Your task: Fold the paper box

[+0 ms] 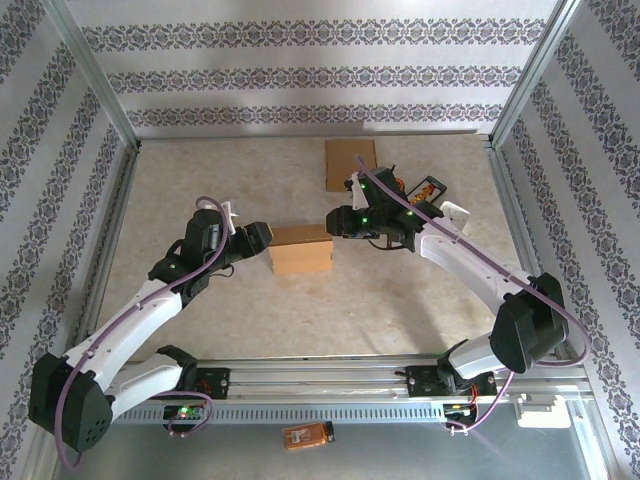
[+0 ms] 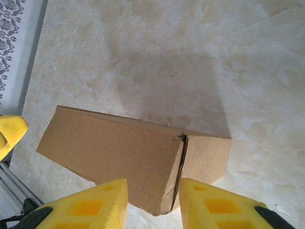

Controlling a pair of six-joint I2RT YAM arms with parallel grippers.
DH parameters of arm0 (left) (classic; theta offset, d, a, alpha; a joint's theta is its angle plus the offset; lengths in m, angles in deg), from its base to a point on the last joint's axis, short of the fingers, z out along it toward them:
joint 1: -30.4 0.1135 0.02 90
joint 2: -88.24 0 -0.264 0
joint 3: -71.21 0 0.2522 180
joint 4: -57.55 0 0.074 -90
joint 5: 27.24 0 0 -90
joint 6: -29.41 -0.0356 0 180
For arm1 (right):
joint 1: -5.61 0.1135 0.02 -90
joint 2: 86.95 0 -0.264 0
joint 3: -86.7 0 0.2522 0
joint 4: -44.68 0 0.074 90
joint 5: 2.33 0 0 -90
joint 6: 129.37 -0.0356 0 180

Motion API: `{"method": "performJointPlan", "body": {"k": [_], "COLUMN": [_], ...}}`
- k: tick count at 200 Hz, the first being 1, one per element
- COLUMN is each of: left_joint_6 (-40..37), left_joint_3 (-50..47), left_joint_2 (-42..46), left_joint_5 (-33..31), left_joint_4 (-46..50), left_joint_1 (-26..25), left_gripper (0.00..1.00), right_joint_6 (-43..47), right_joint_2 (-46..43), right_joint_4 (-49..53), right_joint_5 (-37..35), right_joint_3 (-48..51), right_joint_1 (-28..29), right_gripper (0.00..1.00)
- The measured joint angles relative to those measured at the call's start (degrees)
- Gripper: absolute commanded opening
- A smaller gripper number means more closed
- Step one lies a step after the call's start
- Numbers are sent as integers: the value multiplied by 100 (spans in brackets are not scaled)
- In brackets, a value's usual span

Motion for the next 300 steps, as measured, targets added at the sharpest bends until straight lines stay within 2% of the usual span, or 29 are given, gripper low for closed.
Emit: {"method": "performJointPlan", "body": {"k": [28,54,85,110,141,179,246,300], "left_joint_6": [4,66,284,365,354,341,452,520], "left_joint_3": [-22,-363,-822,-992,-942,-546,-501,-584], "left_joint_2": [-199,-345,-271,-133,-59,-114,-643,-625], "left_joint_5": [146,413,684,732,702,656,798,964], "left_joint_4": [-31,-245,-1029,-1261,-1128,-1029,-1119,-1287], "left_joint_1": [46,76,118,118,118,149,236,306], "left_gripper": [54,43,33,32,46,48,27,24], "right_joint_6": [48,74,90,129,125,48,46,63], "right_joint_2": [122,109,-42,-48,-7,33,278,251], "right_joint_4": [-31,-348,-920,-1012,-721,-444,-492,-597], "right_joint_5": [-28,-66,-39,-37,0,90,208,223], "right_joint_3": [160,518,916,933,715,435,417,483], "right_joint_1": [2,7,7,7,4,2,2,2], "right_gripper": [34,33,32,33,36,38,31,30]}}
